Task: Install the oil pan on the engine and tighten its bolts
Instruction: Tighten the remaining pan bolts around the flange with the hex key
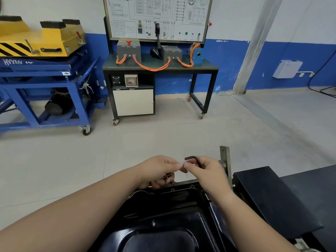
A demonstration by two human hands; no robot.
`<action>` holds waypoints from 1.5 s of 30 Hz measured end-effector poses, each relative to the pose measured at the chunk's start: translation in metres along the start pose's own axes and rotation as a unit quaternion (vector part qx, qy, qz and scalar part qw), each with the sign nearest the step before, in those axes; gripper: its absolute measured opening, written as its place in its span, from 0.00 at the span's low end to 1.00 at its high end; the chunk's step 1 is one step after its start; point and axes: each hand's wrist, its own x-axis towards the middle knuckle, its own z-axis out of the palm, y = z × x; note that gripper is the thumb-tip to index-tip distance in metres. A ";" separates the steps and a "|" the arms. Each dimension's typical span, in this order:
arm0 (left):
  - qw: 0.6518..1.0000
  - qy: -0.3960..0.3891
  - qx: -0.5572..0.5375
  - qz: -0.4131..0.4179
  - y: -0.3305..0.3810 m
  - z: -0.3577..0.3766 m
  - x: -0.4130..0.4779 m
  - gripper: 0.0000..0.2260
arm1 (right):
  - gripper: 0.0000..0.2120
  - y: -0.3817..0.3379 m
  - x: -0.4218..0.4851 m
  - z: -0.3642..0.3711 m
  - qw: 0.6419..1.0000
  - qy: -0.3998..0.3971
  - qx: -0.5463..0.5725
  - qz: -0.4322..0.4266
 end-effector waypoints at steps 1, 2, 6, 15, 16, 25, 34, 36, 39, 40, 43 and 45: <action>0.999 0.019 0.032 0.014 0.000 0.000 0.000 0.07 | 0.09 0.000 0.001 -0.004 1.000 0.006 -0.015 0.004; 0.996 0.040 0.072 0.028 0.002 0.001 0.001 0.05 | 0.09 0.001 0.002 -0.008 1.000 0.004 -0.029 0.009; 0.958 0.115 0.249 0.087 0.011 0.010 0.009 0.02 | 0.03 0.001 0.006 -0.018 0.994 -0.027 -0.102 0.011; 0.927 0.120 0.339 0.110 0.025 0.018 0.029 0.03 | 0.11 0.008 0.008 -0.031 0.987 0.010 -0.162 0.002; 0.930 0.099 0.339 0.102 0.026 0.018 0.032 0.01 | 0.12 0.010 0.006 -0.033 0.987 0.025 -0.156 0.007; 0.929 -0.014 0.364 0.060 0.010 0.025 0.053 0.08 | 0.12 0.004 -0.011 -0.060 0.982 0.099 -0.145 -0.064; 0.944 -0.014 0.325 0.055 -0.004 0.025 0.061 0.09 | 0.11 0.008 -0.026 -0.060 0.984 0.081 -0.135 -0.086; 0.944 -0.013 0.323 0.059 -0.005 0.024 0.061 0.09 | 0.11 0.009 -0.028 -0.060 0.983 0.084 -0.130 -0.098; 0.947 -0.009 0.314 0.065 -0.006 0.024 0.061 0.07 | 0.11 0.009 -0.031 -0.060 0.981 0.090 -0.126 -0.119; 0.947 -0.010 0.313 0.067 -0.006 0.024 0.062 0.07 | 0.11 0.008 -0.031 -0.059 0.979 0.089 -0.129 -0.127; 0.944 -0.021 0.321 0.075 -0.006 0.024 0.062 0.07 | 0.11 0.009 -0.032 -0.059 0.975 0.091 -0.150 -0.139; 0.941 -0.026 0.328 0.080 -0.006 0.024 0.062 0.07 | 0.11 0.011 -0.032 -0.060 0.974 0.098 -0.157 -0.133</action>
